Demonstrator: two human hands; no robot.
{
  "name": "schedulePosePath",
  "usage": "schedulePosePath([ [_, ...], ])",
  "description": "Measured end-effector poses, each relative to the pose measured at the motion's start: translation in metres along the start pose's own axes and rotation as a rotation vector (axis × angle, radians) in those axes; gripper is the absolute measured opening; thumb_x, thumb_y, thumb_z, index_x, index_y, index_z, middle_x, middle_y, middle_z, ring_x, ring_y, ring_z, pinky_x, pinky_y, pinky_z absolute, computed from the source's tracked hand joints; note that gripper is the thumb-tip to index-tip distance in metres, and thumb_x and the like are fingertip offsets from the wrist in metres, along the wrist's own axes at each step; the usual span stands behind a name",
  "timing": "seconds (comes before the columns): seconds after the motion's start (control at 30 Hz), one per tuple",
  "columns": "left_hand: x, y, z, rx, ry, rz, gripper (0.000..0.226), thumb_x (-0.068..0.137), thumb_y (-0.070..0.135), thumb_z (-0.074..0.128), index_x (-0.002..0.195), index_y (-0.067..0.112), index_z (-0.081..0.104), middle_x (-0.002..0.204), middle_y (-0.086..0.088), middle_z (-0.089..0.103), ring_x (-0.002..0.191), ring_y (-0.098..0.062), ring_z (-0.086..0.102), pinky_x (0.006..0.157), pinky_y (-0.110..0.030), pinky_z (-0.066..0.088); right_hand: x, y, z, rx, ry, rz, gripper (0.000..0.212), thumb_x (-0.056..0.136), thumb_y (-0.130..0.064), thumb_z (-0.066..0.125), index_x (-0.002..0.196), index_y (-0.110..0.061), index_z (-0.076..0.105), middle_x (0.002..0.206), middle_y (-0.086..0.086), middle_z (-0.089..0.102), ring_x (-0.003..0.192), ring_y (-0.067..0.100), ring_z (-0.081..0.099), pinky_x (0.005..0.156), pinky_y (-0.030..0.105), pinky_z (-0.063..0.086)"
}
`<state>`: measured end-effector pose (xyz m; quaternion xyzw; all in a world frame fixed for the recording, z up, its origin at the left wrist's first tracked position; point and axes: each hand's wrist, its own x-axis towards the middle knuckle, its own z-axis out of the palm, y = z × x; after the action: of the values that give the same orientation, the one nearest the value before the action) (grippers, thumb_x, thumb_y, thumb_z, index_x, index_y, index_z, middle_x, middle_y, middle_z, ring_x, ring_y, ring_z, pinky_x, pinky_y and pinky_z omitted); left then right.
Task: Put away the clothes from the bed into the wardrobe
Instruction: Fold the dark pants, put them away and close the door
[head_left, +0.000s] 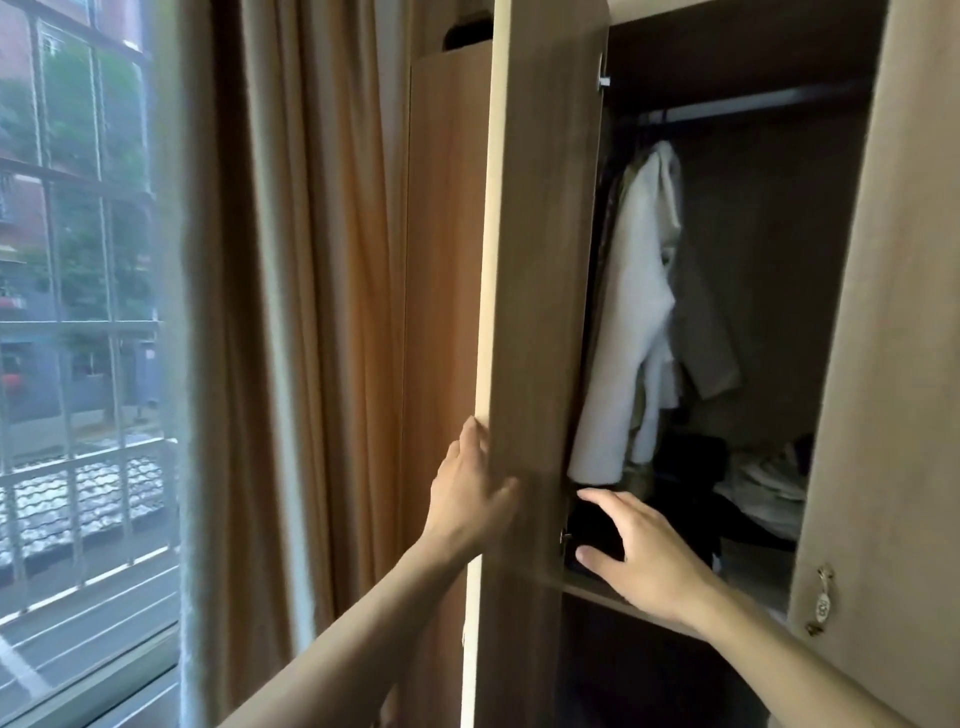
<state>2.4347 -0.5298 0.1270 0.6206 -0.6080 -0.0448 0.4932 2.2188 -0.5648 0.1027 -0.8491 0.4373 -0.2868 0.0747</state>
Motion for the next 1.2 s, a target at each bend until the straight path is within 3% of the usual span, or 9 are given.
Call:
schedulePosePath([
  [0.13,-0.013,0.005,0.009,-0.03,0.021,0.068,0.077,0.084,0.023,0.066,0.15,0.018,0.027,0.13,0.002,0.051,0.119,-0.021,0.05,0.097,-0.026,0.039,-0.01,0.009,-0.007,0.003,0.015,0.074,0.061,0.093,-0.039,0.064,0.148,-0.035,0.037,0.146,-0.017,0.041,0.137,0.005,0.037,0.108,0.021,0.032],
  [0.2,-0.02,0.009,0.017,-0.087,0.029,0.12,0.082,0.082,0.024,0.063,0.155,0.019,0.025,0.133,0.0,0.053,0.121,-0.022,0.051,0.101,-0.032,0.043,-0.017,0.018,-0.011,-0.021,0.01,0.115,0.06,0.093,-0.04,0.063,0.148,-0.035,0.037,0.146,-0.018,0.04,0.137,0.005,0.037,0.109,0.024,0.034],
  [0.37,-0.037,0.031,0.051,-0.216,-0.097,0.263,0.082,0.084,0.021,0.057,0.156,0.036,0.022,0.12,0.017,0.053,0.111,-0.005,0.055,0.097,-0.034,0.053,-0.035,0.049,-0.017,-0.035,0.013,0.214,0.059,0.093,-0.041,0.065,0.146,-0.037,0.039,0.139,-0.022,0.04,0.106,-0.011,0.045,0.101,0.021,0.041],
  [0.5,-0.04,0.056,0.086,-0.214,-0.201,0.368,0.088,0.091,0.02,0.059,0.156,0.047,0.008,0.151,0.02,0.038,0.135,-0.003,0.041,0.109,-0.034,0.046,-0.043,0.084,-0.021,0.016,0.059,0.274,0.061,0.09,-0.042,0.068,0.145,-0.038,0.04,0.143,-0.017,0.043,0.13,0.006,0.048,0.105,0.027,0.046],
  [0.67,-0.038,0.094,0.133,-0.109,-0.241,0.525,0.086,0.097,0.024,0.057,0.153,0.054,-0.001,0.149,0.041,0.018,0.137,0.005,0.033,0.113,-0.022,0.038,-0.057,0.13,-0.036,0.06,0.076,0.265,0.065,0.089,-0.043,0.069,0.145,-0.046,0.036,0.146,-0.018,0.042,0.11,-0.001,0.055,0.082,0.014,0.047],
  [0.77,-0.032,0.112,0.169,-0.046,-0.229,0.551,0.082,0.096,0.022,0.055,0.157,0.045,0.005,0.161,0.021,0.023,0.139,-0.008,0.041,0.111,-0.03,0.044,-0.064,0.157,-0.053,0.092,0.071,0.223,0.07,0.09,-0.039,0.069,0.149,-0.045,0.031,0.147,-0.02,0.04,0.112,-0.004,0.052,0.089,0.012,0.044],
  [0.87,-0.019,0.128,0.204,0.073,-0.206,0.573,0.081,0.098,0.022,0.053,0.157,0.043,0.002,0.165,0.016,0.013,0.145,-0.016,0.033,0.117,-0.023,0.027,-0.065,0.186,-0.071,0.112,0.062,0.174,0.076,0.089,-0.04,0.07,0.152,-0.043,0.027,0.143,-0.024,0.038,0.117,-0.006,0.046,0.086,0.003,0.037],
  [1.03,0.013,0.153,0.249,0.364,-0.231,0.614,0.094,0.098,0.036,0.054,0.151,0.046,-0.022,0.164,0.01,-0.024,0.153,-0.019,0.01,0.108,-0.031,0.042,-0.059,0.239,-0.092,0.129,0.047,0.188,0.086,0.089,-0.04,0.071,0.156,-0.039,0.018,0.15,-0.021,0.037,0.134,0.0,0.039,0.099,0.01,0.036],
  [1.2,0.044,0.156,0.297,0.521,-0.208,0.646,0.115,0.086,0.048,0.071,0.153,0.042,-0.023,0.161,0.0,-0.035,0.154,-0.028,-0.008,0.114,-0.042,0.035,-0.042,0.276,-0.107,0.118,0.009,0.207,0.092,0.089,-0.043,0.07,0.156,-0.042,0.009,0.158,-0.019,0.026,0.145,0.005,0.026,0.112,0.025,0.025],
])
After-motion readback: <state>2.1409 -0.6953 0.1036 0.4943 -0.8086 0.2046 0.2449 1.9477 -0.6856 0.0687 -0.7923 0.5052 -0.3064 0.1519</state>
